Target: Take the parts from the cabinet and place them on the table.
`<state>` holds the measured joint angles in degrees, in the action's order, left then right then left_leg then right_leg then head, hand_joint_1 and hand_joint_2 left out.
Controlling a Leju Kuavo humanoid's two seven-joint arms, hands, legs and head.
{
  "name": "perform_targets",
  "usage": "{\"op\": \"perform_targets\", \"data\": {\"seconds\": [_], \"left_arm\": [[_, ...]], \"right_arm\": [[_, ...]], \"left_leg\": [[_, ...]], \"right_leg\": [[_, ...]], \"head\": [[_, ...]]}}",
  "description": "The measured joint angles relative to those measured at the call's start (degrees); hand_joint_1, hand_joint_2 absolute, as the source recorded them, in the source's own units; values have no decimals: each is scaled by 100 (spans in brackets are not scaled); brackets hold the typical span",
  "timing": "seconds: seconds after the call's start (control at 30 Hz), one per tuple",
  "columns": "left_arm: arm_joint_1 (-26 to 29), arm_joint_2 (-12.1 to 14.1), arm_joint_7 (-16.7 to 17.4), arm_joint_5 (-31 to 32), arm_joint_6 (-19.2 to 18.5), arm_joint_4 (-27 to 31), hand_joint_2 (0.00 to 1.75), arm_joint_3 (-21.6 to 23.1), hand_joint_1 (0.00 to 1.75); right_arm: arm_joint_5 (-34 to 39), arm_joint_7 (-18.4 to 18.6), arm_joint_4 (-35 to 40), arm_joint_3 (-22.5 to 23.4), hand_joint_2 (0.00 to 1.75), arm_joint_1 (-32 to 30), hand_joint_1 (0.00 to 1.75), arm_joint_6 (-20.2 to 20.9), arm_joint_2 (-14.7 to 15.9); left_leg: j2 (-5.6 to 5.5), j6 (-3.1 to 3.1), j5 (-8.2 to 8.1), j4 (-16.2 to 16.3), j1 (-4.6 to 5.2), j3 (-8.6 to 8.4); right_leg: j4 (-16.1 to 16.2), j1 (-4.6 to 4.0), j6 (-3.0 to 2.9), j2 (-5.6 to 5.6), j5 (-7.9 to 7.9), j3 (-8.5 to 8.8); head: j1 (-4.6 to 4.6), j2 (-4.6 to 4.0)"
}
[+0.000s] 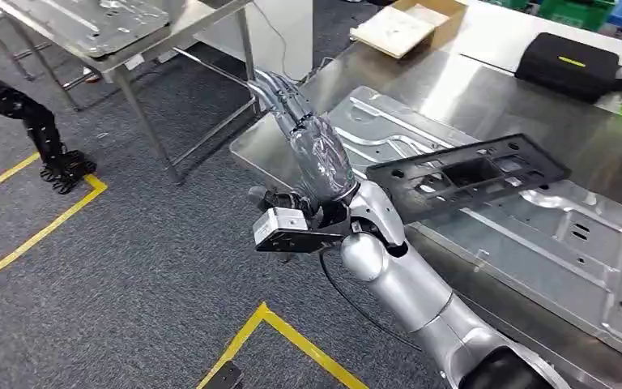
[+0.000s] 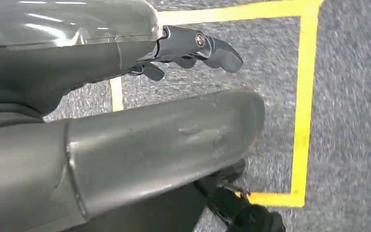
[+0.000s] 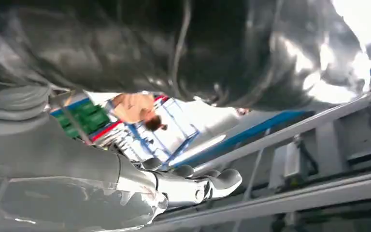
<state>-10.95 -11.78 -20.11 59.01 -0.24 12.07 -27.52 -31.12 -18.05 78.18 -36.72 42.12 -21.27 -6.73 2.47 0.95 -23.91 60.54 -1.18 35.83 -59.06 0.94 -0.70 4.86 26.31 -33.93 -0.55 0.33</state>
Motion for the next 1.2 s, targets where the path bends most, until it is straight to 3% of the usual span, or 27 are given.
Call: {"op": "perform_targets", "data": {"seconds": [0.03, 0.07, 0.17, 0.2, 0.23, 0.27, 0.33, 0.37, 0.4, 0.47, 0.5, 0.53, 0.57, 0.67, 0.7, 0.73, 0.77, 0.83, 0.87, 0.9, 0.93, 0.97, 1.0, 1.03, 1.07, 1.1, 1.2], "left_arm": [[2, 2, -7, -20, 11, 0, 0, -2, 0], [14, 15, -26, -22, 11, 0, 0, -11, 0], [92, 54, -52, -24, 11, 0, 0, -22, 0], [123, 68, -57, -26, 13, 0, 0, -24, 0], [131, 79, -68, -26, 17, 0, 0, -24, 0], [130, 89, -85, -24, 24, 0, 0, -26, 0], [141, 116, -116, -31, 28, 0, 0, -30, 0], [161, 140, -131, -44, 28, 0, 0, -35, 0], [180, 157, -142, -48, 28, 0, 0, -46, 0], [198, 188, -153, -61, 28, 0, 0, -68, 0], [197, 194, -155, -63, 28, 0, 0, -72, 0], [198, 194, -160, -63, 28, 0, 0, -74, 0], [183, 199, -162, -63, 28, 0, 0, -76, 0], [212, 212, -168, -63, 28, 0, 0, -87, 0], [219, 249, -168, -63, 31, 0, 0, -94, 0], [228, 245, -170, -63, 31, 0, 0, -94, 0], [217, 245, -184, -65, 31, 0, 0, -94, 0], [196, 249, -208, -72, 31, 0, 0, -94, 0], [201, 256, -212, -66, 31, 0, 0, -94, 0], [215, 267, -212, -54, 31, 0, 0, -94, 0], [226, 280, -212, -39, 31, 0, 0, -94, 0], [236, 304, -210, -33, 31, 0, 0, -94, 0], [242, 334, -208, -30, 28, 2, 0, -94, 0], [242, 345, -201, -28, 24, 0, 0, -94, 0], [246, 352, -199, -28, 17, 2, 0, -94, 0], [261, 372, -179, -26, 13, 0, 0, -94, 0], [369, 483, -96, -26, 15, 2, 0, -105, 0]], "right_arm": [[4, -4, 2, 0, 0, 4, 0, 0, -17], [9, -7, 0, 0, 0, 7, 0, 0, -28], [44, -37, 0, 0, 0, 7, 0, -7, -68], [53, -55, 4, 0, 0, 5, 0, -11, -72], [59, -77, 7, 0, 0, -1, 0, -24, -74], [74, -98, 4, 0, 0, -16, 0, -39, -70], [116, -107, -4, 2, 0, -130, 0, -65, -31], [120, -114, -11, 2, 0, -196, 0, -79, -20], [120, -124, -13, 2, 0, -246, 0, -90, -9], [122, -140, -13, 2, 0, -263, 0, -109, -2], [122, -151, -11, 2, 0, -261, 0, -122, -2], [122, -160, -11, 2, 0, -263, 0, -125, -2], [122, -162, -11, 4, 0, -269, 0, -127, -2], [125, -164, -11, 7, 0, -275, 0, -129, 0], [125, -166, -11, 7, 0, -273, 0, -129, -4], [125, -168, -9, 7, 0, -279, 0, -129, -13], [125, -173, -9, 7, 0, -274, 0, -138, -13], [127, -175, -11, 15, 0, -312, 0, -162, -4], [125, -190, -13, 20, 0, -343, 0, -186, -4], [125, -206, -11, 22, 0, -373, 0, -210, -4], [118, -212, -11, 24, 0, -395, 0, -238, -2], [118, -223, -9, 44, 0, -422, 0, -273, 0], [118, -236, -7, 74, 0, -444, 0, -312, 0], [118, -256, 6, 100, 0, -472, 0, -346, 2], [118, -282, 13, 133, 0, -502, 0, -376, 11], [118, -300, 22, 164, 0, -541, 0, -406, 13], [120, -360, 28, 243, 0, -679, 0, -513, 26]], "left_leg": [[208, -47, -120, -135, 95, -66], [96, -123, -76, -148, 79, -34], [-101, -221, -54, -166, 85, -23], [-153, -264, -25, -209, 51, -55], [-198, -289, -15, -215, 51, -51], [-237, -335, -7, -214, 51, -43], [-385, -356, -1, -213, 63, -32], [-460, -359, 1, -211, 73, -31], [-534, -359, 2, -210, 77, -32], [-682, -355, 5, -199, 83, -35], [-757, -348, 8, -196, 87, -40], [-807, -334, 12, -193, 73, -21], [-876, -289, 15, -163, 94, 13], [-1050, -160, 63, -225, 36, 52], [-981, -147, 45, -200, 57, 61], [-651, -121, -61, -72, 93, 104], [-471, -104, -275, 260, 78, 258], [-339, -55, -675, 1142, 43, 680], [-319, -29, -731, 1417, 27, 812], [-300, -11, -664, 1421, 9, 811], [-278, 1, -525, 1232, -7, 712], [-232, 11, -264, 750, -20, 450], [-117, 13, -22, 187, -21, 138], [118, 20, -75, -132, 13, -7], [123, -57, -73, -157, 57, -27], [30, -103, -71, -132, 56, -10], [-134, -196, -62, -167, 52, -25]], "right_leg": [[-18, -56, 39, 41, 22, -12], [-30, -62, 66, 88, 25, -11], [-6, -57, 150, 253, 41, 37], [-62, -15, 207, 105, 107, 35], [-236, -8, 219, -181, 243, -34], [-583, 4, 218, -338, 456, -201], [-1476, -12, 224, -456, 828, -641], [-1712, -15, 216, -471, 849, -776], [-1661, -17, 201, -476, 727, -776], [-953, -19, 147, -522, 259, -458], [-436, -23, 104, -653, 11, -205], [-121, -8, 52, -981, -2, -73], [-22, -4, 64, -998, -2, -50], [-5, -51, 40, -811, -18, -25], [77, 23, 1, -721, -59, 9], [113, 22, -33, -645, -65, 45], [118, 18, -54, -564, -63, 53], [115, -4, -72, -383, -49, 54], [109, -3, -67, -300, -39, 53], [104, -1, -57, -227, -27, 56], [93, 2, -52, -166, -14, 58], [69, 10, -28, -86, 12, 66], [36, 21, 2, -16, 49, 79], [9, 8, 40, 40, 83, 89], [-16, -39, 78, 77, 107, 80], [0, -50, 96, 115, 105, 90], [24, -32, 191, 237, 143, 163]], "head": [[-7, 0], [7, 0], [2, 0], [2, 0], [2, 0], [4, 0], [4, 0], [4, 0], [4, 0], [4, 0], [4, 0], [4, 0], [0, 0], [4, 0], [9, 0], [-11, 0], [-15, 0], [-15, 0], [-15, 0], [-15, 0], [-15, 0], [-15, 0], [-15, 0], [-15, 0], [-15, 0], [-13, 0], [-13, 0]]}}
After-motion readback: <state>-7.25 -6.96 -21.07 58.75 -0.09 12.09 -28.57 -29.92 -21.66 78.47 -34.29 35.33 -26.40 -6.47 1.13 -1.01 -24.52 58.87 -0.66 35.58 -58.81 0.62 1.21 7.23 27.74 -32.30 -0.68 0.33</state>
